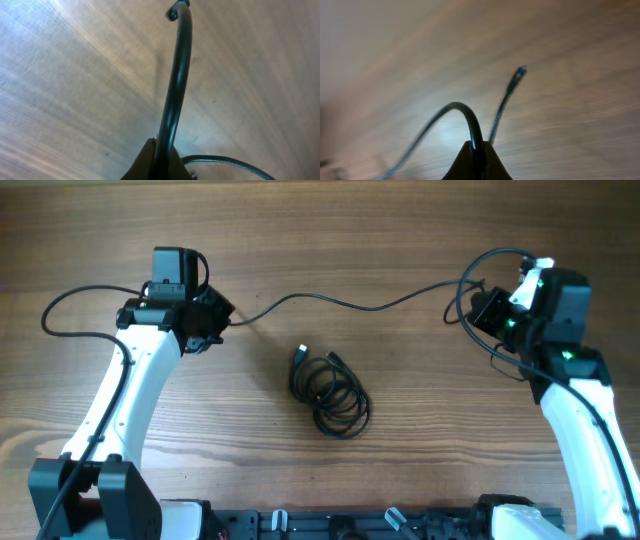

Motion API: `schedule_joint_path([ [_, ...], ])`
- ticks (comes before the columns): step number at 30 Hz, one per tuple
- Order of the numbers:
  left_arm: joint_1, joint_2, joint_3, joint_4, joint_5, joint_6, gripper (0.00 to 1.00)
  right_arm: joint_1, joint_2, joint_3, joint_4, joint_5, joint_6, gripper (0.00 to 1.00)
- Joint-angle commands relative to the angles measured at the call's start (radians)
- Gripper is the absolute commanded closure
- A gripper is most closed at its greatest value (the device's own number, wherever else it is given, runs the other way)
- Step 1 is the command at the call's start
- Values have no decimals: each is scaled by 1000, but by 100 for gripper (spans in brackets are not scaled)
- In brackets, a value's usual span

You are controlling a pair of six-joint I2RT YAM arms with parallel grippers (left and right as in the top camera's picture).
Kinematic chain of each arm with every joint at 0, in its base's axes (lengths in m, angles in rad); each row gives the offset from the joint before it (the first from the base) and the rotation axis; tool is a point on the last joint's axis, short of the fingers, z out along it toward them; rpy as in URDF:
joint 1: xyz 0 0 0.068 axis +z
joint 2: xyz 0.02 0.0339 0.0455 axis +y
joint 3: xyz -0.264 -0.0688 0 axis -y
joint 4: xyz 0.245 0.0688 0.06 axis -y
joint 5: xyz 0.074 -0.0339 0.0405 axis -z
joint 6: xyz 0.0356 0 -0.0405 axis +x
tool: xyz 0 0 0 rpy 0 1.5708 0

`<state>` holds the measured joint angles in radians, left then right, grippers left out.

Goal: Untangle cables

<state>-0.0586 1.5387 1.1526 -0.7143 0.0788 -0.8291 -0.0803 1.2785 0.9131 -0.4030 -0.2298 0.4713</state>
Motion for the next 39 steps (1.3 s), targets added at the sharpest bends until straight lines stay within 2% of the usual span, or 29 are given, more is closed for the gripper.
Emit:
schedule_joint_path([
  [1,40,-20,13,19,-113,14,96,-14,87,8,-9,280,-76,96],
  [5,78,-20,13,23,-116,14,96,-14,165,8,47,250,-74,96],
  [10,78,-20,13,46,-220,14,96,-14,191,8,71,242,-5,96],
  [15,76,-20,13,97,-73,14,94,-14,189,8,181,-43,2,96],
  [18,76,-20,13,156,67,13,80,-14,187,9,246,-109,83,96],
  [21,76,-20,13,204,146,13,60,-8,187,9,301,-129,137,96],
  [24,76,-20,13,217,153,11,28,9,187,9,384,-128,140,95],
  [27,76,-20,13,181,153,11,5,16,188,9,468,-14,142,95],
  [28,76,-20,13,168,153,11,0,16,188,9,491,36,142,95],
  [31,76,-20,13,125,153,11,0,13,187,72,492,191,127,96],
  [37,76,-20,13,100,153,11,0,8,205,366,425,395,-116,95],
  [39,76,-20,13,97,153,11,0,-20,240,455,399,421,-143,96],
])
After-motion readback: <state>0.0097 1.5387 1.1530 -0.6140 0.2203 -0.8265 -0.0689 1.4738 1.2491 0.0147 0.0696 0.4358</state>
